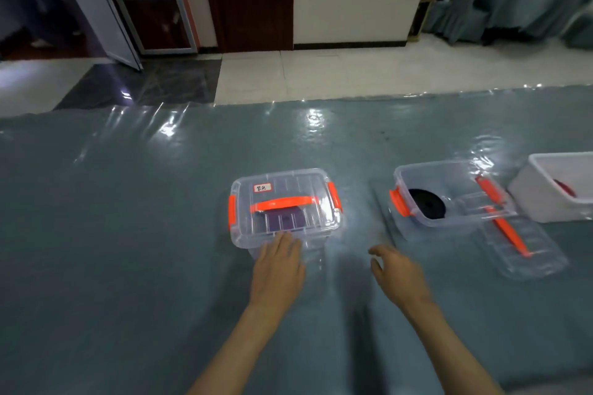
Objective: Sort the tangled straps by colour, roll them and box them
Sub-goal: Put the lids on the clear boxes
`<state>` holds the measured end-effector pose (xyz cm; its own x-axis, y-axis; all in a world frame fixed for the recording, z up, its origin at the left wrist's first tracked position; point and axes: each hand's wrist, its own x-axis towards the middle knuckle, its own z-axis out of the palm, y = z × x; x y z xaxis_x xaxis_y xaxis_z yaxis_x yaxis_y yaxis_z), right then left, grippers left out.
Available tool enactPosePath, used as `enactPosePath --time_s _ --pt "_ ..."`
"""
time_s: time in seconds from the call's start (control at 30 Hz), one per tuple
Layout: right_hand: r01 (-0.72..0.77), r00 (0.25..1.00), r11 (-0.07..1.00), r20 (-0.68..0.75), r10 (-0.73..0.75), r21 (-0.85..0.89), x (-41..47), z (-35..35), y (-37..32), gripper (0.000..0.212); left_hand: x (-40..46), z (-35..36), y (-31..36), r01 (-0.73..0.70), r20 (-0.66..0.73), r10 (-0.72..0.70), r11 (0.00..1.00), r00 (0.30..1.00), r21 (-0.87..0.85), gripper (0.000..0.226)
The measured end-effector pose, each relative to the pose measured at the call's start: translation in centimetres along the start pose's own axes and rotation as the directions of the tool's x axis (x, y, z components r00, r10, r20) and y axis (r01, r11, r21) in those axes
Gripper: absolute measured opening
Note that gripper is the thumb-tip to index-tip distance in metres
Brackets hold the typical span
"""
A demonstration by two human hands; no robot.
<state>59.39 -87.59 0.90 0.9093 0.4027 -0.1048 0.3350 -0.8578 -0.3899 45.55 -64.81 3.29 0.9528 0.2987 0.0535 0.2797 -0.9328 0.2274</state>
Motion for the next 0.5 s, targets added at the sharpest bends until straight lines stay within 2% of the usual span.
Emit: enactPosePath --time_s 0.23,0.4,0.5 --pt "-0.072 0.996 0.975 0.042 0.083 -0.21 -1.7 -3.7 8.0 0.027 -0.4 1.3 9.3 -0.074 0.09 0.071 0.997 0.993 0.03 0.043" --pt "-0.094 0.992 0.98 0.069 0.108 -0.177 -0.1 -6.4 15.6 0.025 2.1 2.9 16.9 -0.076 0.171 0.059 0.993 0.984 0.09 0.052" --pt "-0.107 0.988 0.983 0.091 0.121 -0.146 1.7 -8.0 20.7 0.03 4.2 4.2 21.9 -0.075 0.139 0.061 0.992 0.988 0.097 0.056"
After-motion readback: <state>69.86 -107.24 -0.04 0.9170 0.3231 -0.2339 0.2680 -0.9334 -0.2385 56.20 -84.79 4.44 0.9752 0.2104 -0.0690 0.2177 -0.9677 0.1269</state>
